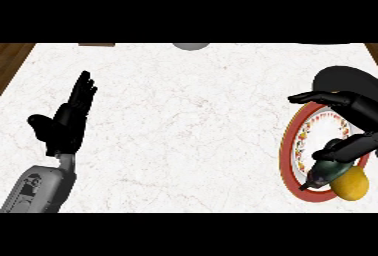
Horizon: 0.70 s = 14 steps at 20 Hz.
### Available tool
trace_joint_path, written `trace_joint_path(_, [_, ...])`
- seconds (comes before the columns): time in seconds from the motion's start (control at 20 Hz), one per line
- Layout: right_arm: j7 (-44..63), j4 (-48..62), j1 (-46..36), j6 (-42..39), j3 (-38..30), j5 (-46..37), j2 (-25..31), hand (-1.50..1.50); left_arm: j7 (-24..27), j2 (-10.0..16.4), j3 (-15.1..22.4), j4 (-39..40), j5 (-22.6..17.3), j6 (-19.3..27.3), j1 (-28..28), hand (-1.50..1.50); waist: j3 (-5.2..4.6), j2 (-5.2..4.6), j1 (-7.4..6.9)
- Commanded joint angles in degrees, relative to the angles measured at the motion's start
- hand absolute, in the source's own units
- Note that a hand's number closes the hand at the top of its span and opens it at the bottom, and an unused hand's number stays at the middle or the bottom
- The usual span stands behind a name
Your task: Pick the eggplant from the plate and place it in the pan
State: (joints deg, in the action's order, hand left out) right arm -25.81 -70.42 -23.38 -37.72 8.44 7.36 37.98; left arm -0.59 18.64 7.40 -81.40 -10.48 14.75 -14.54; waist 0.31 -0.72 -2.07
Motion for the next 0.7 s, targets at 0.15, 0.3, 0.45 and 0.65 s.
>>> trace_joint_path(0.15, [-10.95,6.19,-12.16,-9.95,0.89,-7.74,11.61,-1.5,-1.1,1.09,-0.42,-1.0,-1.12,-2.67,-0.52,0.0,-0.17,-0.15,-1.41])
trace_joint_path(0.3, [-10.58,3.78,-16.3,-11.59,4.44,-11.99,17.5,-1.5,-0.32,-0.84,0.65,0.4,-0.44,-1.85,-0.65,0.0,-0.27,-0.31,-1.52])
trace_joint_path(0.45, [-12.13,6.99,-20.29,-12.04,7.58,-14.6,17.67,-1.5,-2.3,-0.23,-0.66,0.26,-0.93,-1.91,-3.23,0.0,-0.25,-0.21,-1.15])
trace_joint_path(0.65, [-10.58,8.04,-26.93,-11.83,9.56,-14.4,15.33,-1.5,-3.3,-0.74,0.45,-1.64,0.49,-0.93,-1.45,0.0,-0.28,0.17,-0.83])
